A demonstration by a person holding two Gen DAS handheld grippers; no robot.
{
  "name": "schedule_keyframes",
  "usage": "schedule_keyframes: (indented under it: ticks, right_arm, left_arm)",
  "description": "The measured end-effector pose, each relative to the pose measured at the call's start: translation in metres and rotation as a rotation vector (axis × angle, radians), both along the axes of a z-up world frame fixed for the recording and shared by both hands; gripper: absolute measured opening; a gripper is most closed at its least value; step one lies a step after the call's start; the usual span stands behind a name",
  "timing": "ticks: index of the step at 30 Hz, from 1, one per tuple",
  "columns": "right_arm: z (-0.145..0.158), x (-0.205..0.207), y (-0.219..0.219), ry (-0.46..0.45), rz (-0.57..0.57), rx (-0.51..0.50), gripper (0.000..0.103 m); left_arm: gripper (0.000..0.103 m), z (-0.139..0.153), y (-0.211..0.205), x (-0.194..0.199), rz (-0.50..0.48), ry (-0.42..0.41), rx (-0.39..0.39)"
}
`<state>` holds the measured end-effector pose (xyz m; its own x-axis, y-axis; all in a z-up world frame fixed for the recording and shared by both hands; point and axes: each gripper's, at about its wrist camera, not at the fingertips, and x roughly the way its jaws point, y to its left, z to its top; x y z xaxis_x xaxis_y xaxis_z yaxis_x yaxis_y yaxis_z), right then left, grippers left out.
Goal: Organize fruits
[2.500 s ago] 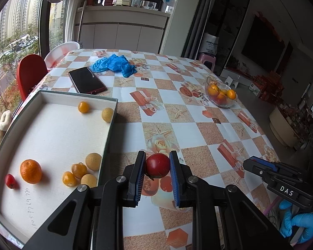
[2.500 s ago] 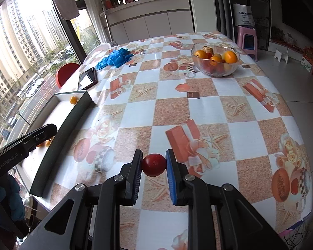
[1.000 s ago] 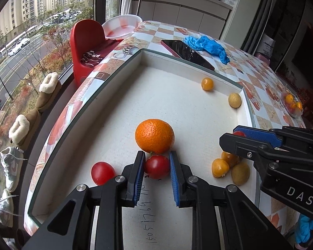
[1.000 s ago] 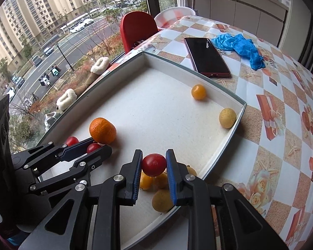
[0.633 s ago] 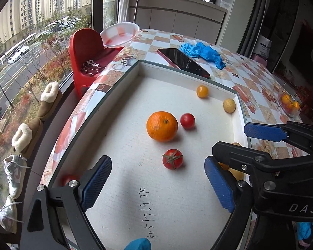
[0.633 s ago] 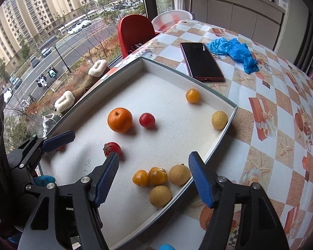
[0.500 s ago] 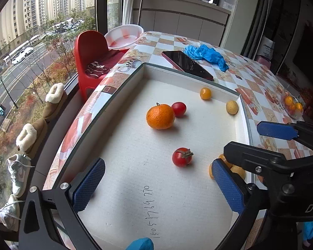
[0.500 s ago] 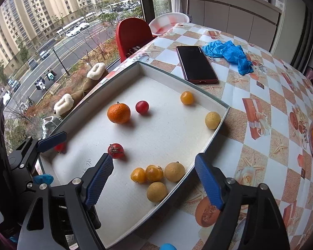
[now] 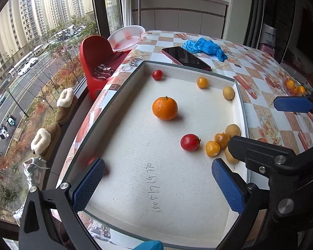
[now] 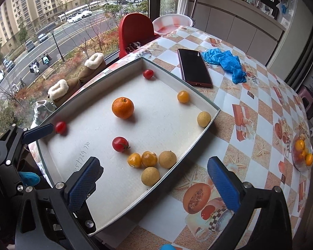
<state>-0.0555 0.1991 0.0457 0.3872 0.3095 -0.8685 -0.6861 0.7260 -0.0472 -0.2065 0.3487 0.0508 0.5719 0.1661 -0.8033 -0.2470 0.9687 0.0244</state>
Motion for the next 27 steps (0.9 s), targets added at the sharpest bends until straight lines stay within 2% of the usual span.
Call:
schedule_keyframes:
  ticks: [11,27]
  right_arm:
    - [0.004,-0.011,0.0,-0.03,0.032,-0.026,0.103]
    - [0.008,-0.011,-0.004,-0.036,0.025,-0.034,0.103]
  left_arm:
    - [0.103,0.008,-0.009,-0.009,-0.006,0.016,0.063]
    - [0.103,0.009,-0.015,-0.013,-0.026,0.021,0.08]
